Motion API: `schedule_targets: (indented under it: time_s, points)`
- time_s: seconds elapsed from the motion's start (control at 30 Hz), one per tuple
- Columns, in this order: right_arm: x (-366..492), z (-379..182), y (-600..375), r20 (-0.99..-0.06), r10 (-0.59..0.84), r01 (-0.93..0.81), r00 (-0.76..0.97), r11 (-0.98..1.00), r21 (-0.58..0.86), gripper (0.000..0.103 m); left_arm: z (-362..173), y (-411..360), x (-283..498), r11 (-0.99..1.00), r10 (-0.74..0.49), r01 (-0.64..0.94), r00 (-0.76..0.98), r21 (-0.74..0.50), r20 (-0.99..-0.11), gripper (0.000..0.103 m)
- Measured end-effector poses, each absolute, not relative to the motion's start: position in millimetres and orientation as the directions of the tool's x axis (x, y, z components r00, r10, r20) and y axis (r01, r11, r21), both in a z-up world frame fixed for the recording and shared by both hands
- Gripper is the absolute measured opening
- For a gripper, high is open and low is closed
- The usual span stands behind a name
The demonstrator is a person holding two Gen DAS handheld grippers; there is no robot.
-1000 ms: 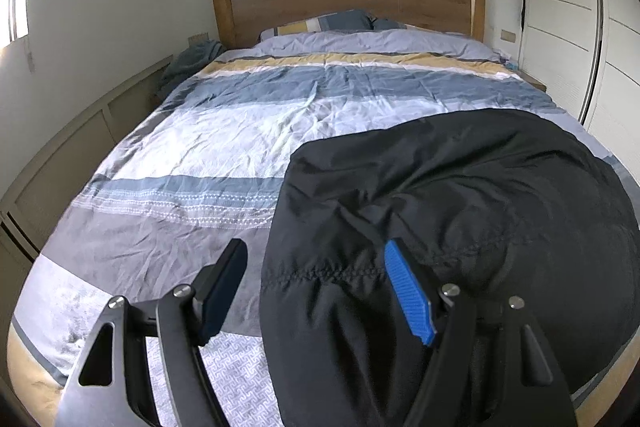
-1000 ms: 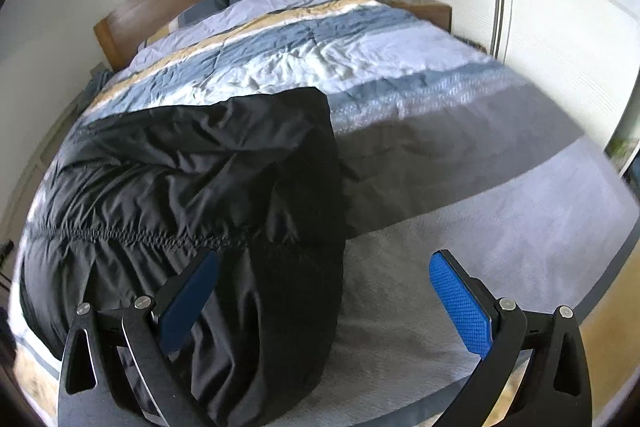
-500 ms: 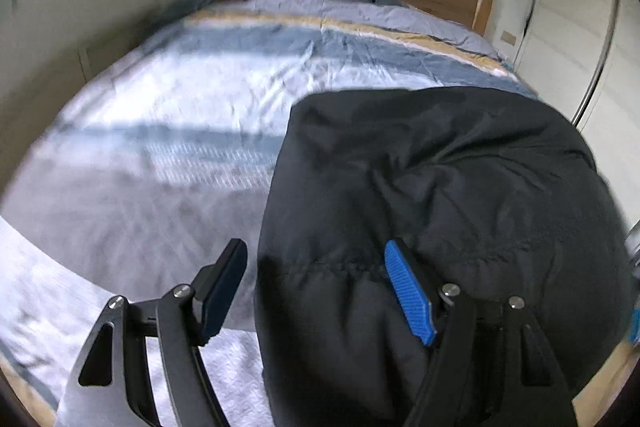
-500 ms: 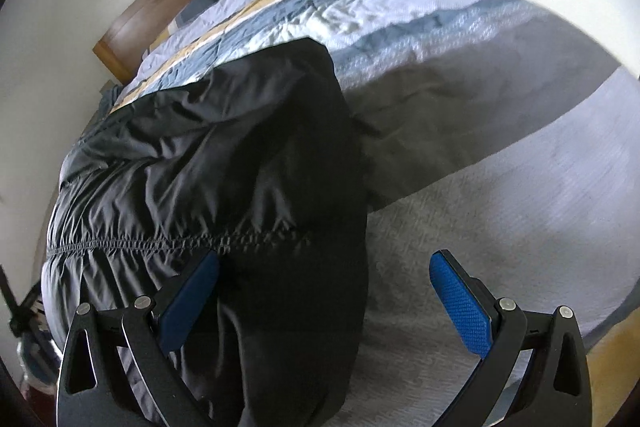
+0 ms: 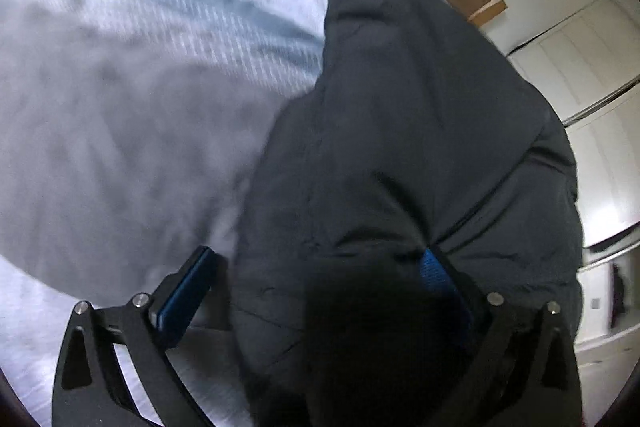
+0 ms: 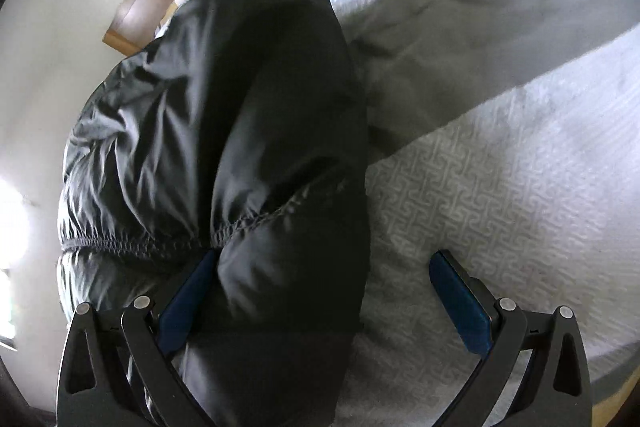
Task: Fold large clothes
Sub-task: 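Grasp the folded black coat edge with the left gripper while the right gripper grasps beside it, then lift the folded coat with both grippers and carry it toward the headboard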
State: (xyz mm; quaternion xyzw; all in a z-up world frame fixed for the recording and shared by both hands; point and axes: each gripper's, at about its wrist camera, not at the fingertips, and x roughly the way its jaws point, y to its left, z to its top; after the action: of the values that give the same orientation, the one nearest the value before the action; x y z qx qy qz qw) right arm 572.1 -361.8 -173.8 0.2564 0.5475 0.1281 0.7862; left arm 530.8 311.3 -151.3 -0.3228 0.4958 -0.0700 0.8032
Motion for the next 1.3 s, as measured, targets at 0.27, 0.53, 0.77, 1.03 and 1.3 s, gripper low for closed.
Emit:
schedule_targets:
  time_s: [0.27, 0.53, 0.77, 1.03, 1.3]
  points:
    - [596.9, -196.4, -354.2, -0.686, 0.656, 0.055, 0.315, 0.709, 0.703, 0.103, -170.9, 301.6, 541.6, 0.595, -0.689, -0.103, 0.446, -0.797, -0.571, 0.103]
    - [619.8, -214.9, -309.3, -0.566, 0.787, -0.033, 0.246, 0.590, 0.807, 0.103, -180.4, 295.0, 543.3, 0.557, -0.722, -0.107, 0.429, -0.824, -0.544, 0.103]
    - [605.9, -210.0, -299.1, -0.601, 0.731, -0.034, 0.323, 0.644, 0.764, 0.103, -173.3, 269.1, 539.8, 0.641, -0.617, -0.160, 0.475, -0.750, -0.628, 0.100]
    - [608.7, -183.3, -281.7, -0.615, 0.699, 0.043, 0.365, 0.647, 0.761, 0.061, -138.9, 250.9, 523.7, 0.634, -0.602, -0.155, 0.516, -0.758, -0.609, 0.036]
    - [613.9, -103.9, -252.9, -0.577, 0.676, -0.122, 0.459, 0.691, 0.713, 0.024, -74.3, 245.0, 514.2, 0.667, -0.572, -0.061, 0.596, -0.742, -0.564, 0.022]
